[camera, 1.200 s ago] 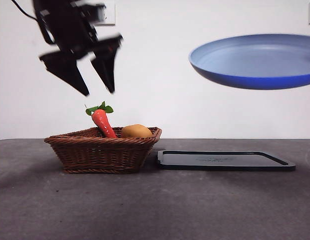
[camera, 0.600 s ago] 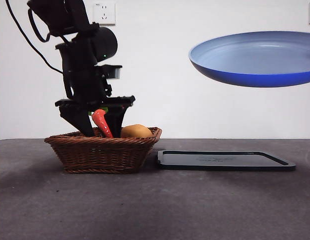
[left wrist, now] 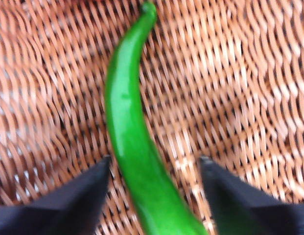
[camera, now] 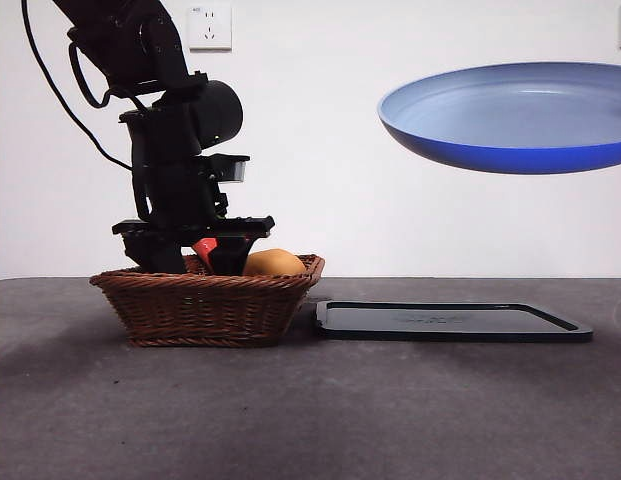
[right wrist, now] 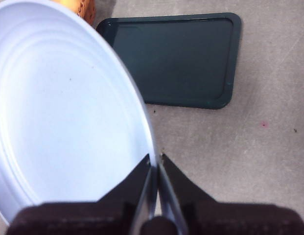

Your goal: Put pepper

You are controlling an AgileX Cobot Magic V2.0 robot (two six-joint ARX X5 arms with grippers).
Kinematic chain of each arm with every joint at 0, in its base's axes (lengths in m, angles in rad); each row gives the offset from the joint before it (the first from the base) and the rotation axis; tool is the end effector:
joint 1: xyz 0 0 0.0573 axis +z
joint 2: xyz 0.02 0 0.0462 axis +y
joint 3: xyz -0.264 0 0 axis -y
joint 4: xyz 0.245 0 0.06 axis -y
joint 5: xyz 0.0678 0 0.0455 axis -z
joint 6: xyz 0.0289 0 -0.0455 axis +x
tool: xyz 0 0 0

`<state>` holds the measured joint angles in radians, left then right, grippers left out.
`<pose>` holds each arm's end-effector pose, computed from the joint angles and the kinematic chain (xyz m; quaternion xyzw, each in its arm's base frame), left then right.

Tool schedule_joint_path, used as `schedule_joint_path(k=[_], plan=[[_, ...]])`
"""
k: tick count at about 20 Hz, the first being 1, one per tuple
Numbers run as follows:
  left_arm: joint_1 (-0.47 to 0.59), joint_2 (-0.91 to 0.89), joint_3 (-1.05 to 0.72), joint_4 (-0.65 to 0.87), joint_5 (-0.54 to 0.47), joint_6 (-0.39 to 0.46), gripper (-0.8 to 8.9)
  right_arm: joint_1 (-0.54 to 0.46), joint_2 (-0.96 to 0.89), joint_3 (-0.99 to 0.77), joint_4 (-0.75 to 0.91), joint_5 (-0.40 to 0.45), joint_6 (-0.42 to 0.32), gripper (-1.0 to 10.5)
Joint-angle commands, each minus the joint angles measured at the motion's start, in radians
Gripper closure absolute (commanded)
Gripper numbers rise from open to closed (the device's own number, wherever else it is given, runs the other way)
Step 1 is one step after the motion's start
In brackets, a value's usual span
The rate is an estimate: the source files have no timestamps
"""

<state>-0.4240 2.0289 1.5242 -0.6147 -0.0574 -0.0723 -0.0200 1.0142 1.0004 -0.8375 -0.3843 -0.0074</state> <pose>0.3857 -0.1723 0.1874 0.0964 0.5209 -0.1357 0.8372 0.1888 0.0071 0.3131 0.0796 0.4039 0.1665 0.8960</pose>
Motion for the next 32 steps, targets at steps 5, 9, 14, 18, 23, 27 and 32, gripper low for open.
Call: schedule_joint_path(k=[5,9,14,18,23,27,32], plan=[[-0.008,0.024,0.021,-0.007,0.008,-0.042,6.66,0.000,0.004,0.019,0.013,-0.007,-0.001,9.4],[-0.006,0.019,0.021,-0.008,0.010,-0.086,6.77,0.000,0.004,0.019,0.013,-0.007,-0.001,9.4],[-0.007,-0.023,0.022,-0.008,0.011,-0.086,6.77,0.000,0.005,0.019,0.013,-0.006,-0.001,9.4],[-0.008,-0.095,0.022,-0.017,0.029,-0.085,6.77,0.000,0.013,0.019,0.014,-0.006,0.003,9.4],[-0.025,-0.217,0.022,-0.050,0.189,-0.108,6.77,0.003,0.113,0.019,0.034,-0.008,0.056,9.4],[-0.079,-0.276,0.021,-0.067,0.344,-0.113,6.77,0.045,0.291,0.019,0.085,-0.010,0.125,9.4],[-0.217,-0.263,0.021,-0.056,0.357,-0.106,6.77,0.142,0.465,0.019,0.162,-0.060,0.220,9.4]])
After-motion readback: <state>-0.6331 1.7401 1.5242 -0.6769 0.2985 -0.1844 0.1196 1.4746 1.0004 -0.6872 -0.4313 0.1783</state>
